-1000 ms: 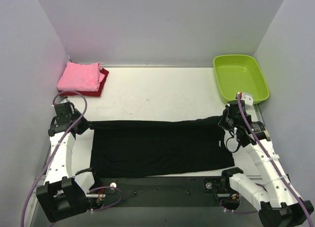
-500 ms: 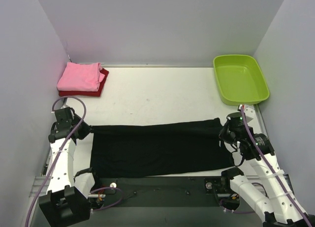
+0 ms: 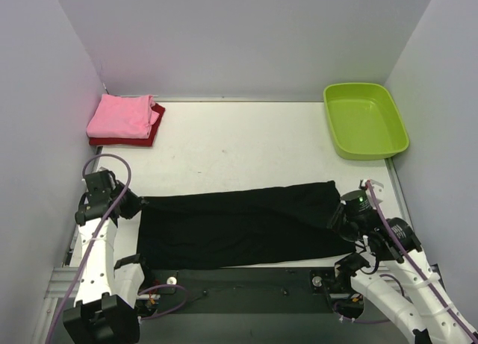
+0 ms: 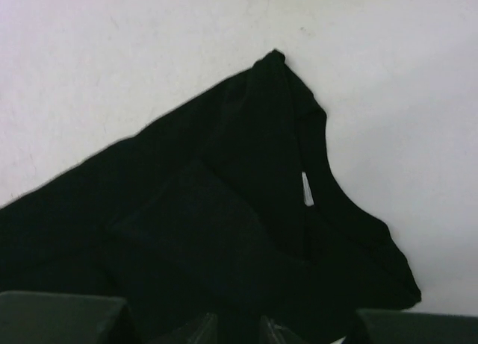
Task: Fold and stack the t-shirts
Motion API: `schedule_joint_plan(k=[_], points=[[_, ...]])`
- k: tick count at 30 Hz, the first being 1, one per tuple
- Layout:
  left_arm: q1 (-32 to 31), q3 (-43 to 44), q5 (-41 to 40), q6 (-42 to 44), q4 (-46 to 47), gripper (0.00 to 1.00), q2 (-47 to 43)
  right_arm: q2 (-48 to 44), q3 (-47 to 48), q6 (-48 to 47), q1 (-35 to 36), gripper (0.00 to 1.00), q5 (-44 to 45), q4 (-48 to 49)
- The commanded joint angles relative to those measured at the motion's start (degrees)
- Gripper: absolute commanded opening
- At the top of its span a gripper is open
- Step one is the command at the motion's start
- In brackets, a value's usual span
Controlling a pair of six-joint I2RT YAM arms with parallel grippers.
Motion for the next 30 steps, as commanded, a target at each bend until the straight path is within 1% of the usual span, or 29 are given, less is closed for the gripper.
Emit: schedule_joint_plan(k=[1,2,3,4,6,8,10,13,16,18,21,22,24,25,27,28,30], points=[[0.4,2.3,-0.4,-0.3,-2.6,0.06,-0.3,-0.3,3.0,2.5,1.1,0.39,1.7,-6.7],[0.4,2.3,-0.5,-0.3,-2.8,0.08,-1.4,-0.5,3.5,2.4,1.1,0.49,2.4,-7.2],[0.4,2.3,-0.4,-0.3,-2.7,0.10,-2.0,-0.6,4.1,2.2,1.1,0.50,2.7,-7.5],[0.4,2.3,-0.5,-0.3,-2.7,0.12,-2.4,-0.6,4.9,2.2,1.2,0.51,3.0,-7.7],[0.4,2.7,-0.5,-0.3,-3.1,0.20,-3.6,0.3,5.7,1.5,1.2,0.53,3.9,-6.9],[0.4,3.7,-0.5,0.1,-4.1,0.31,-3.9,2.3,6.0,0.8,1.2,0.53,4.2,-5.5],[0.4,5.8,0.3,0.8,-4.8,0.34,-4.2,3.8,5.3,-0.2,1.2,0.53,4.7,-2.2],[0.4,8.5,0.4,1.6,-7.9,0.34,-4.6,8.9,3.5,-1.1,1.3,0.53,4.3,3.0],[0.4,8.9,1.5,2.1,-10.8,0.34,-6.0,12.9,2.7,-1.9,1.4,0.53,4.0,7.4],[0.2,8.5,1.7,2.0,-11.0,0.34,-7.2,14.8,2.8,-2.8,1.7,0.53,4.1,10.4],[0.0,5.9,2.3,1.2,-7.0,0.34,-8.1,19.7,3.0,-5.0,1.8,0.53,4.1,15.3],[-0.1,5.3,3.0,0.9,-4.1,0.34,-7.1,23.1,3.3,-5.5,1.8,0.53,3.1,16.6],[-0.1,3.1,6.3,0.0,-0.5,0.33,-5.5,26.8,4.3,-6.8,2.0,0.52,1.6,20.8],[-0.1,2.5,7.2,-0.7,3.0,0.33,-3.4,30.3,4.9,-7.5,2.1,0.51,0.6,21.9],[-0.3,0.4,10.2,-2.0,6.2,0.32,-1.6,33.4,7.0,-8.3,2.3,0.51,0.5,24.6],[-0.3,-0.3,11.3,-2.8,9.7,0.32,-0.1,35.7,7.4,-8.5,2.2,0.51,0.1,25.8],[-1.7,-1.0,10.3,-3.5,11.9,0.31,1.3,38.1,8.4,-8.5,2.2,0.51,-0.2,28.9]])
